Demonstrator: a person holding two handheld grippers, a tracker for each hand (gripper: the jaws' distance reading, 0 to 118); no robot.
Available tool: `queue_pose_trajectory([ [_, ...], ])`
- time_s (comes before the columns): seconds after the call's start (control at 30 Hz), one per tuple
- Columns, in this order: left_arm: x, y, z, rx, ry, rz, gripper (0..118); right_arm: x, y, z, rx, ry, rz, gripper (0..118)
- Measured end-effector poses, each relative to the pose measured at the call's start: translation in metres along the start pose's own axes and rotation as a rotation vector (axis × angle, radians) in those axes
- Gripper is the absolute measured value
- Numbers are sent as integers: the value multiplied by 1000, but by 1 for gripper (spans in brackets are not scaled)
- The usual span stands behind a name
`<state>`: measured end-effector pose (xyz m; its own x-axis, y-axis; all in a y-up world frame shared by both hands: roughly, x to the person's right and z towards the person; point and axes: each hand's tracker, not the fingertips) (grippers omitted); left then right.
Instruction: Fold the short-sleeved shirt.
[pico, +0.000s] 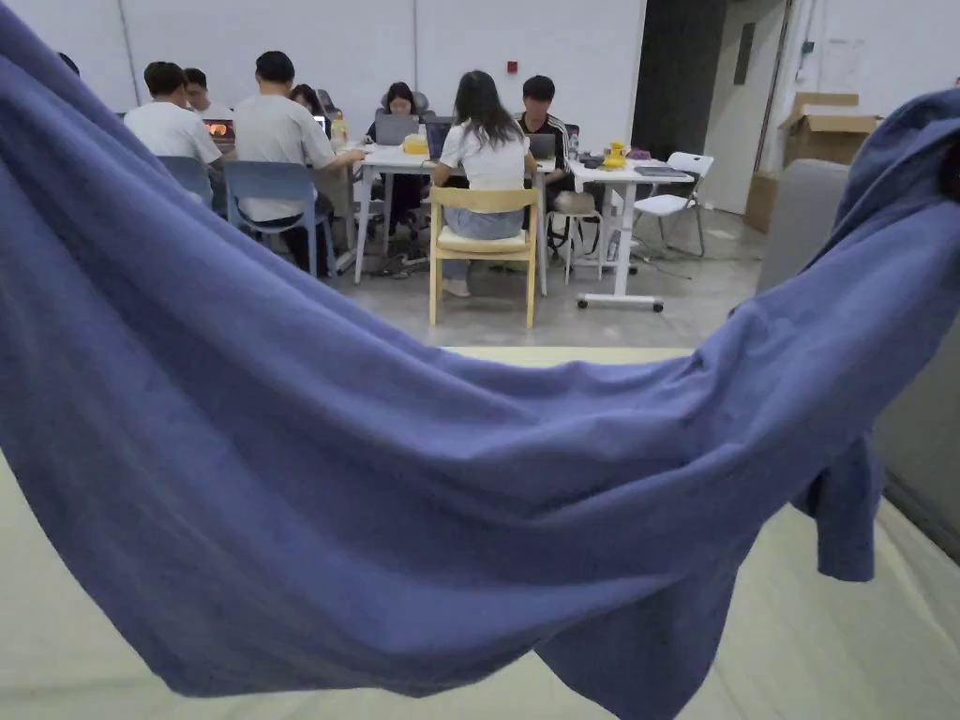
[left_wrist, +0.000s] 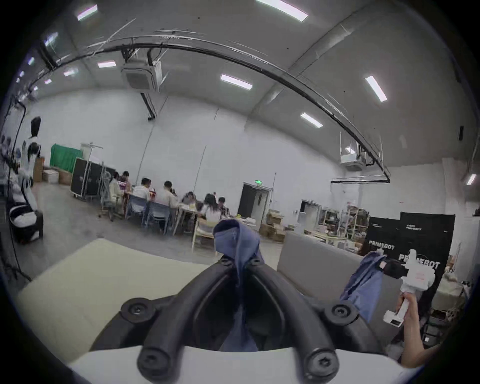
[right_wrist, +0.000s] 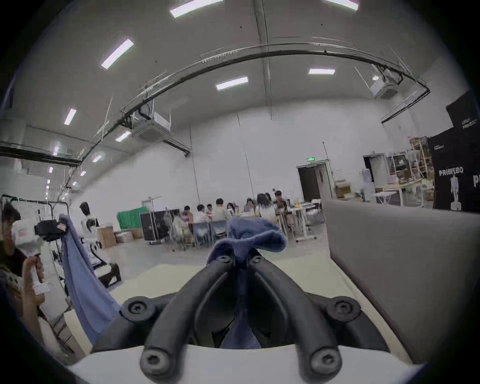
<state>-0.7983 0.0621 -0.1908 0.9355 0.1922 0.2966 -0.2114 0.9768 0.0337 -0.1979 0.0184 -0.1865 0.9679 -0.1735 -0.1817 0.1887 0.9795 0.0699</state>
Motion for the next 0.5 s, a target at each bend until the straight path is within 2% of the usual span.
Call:
queue_pose_trajectory([
  [0.1,-16,28,-43,-26,62,-35,2,-1,24,-52,-20,8,-6,7],
  [0.3,-54,50,-149,-83,108,-9,2,1,39,-174,-100,-81,33,7],
  [0.4,-67,34,-201,-124,194,-95,2,1,26,-230,-151,-140,71,7],
  [0.5,-90,-6,-246,-180,223,-72,2,9,-6,-273,-191,-167,74,7],
])
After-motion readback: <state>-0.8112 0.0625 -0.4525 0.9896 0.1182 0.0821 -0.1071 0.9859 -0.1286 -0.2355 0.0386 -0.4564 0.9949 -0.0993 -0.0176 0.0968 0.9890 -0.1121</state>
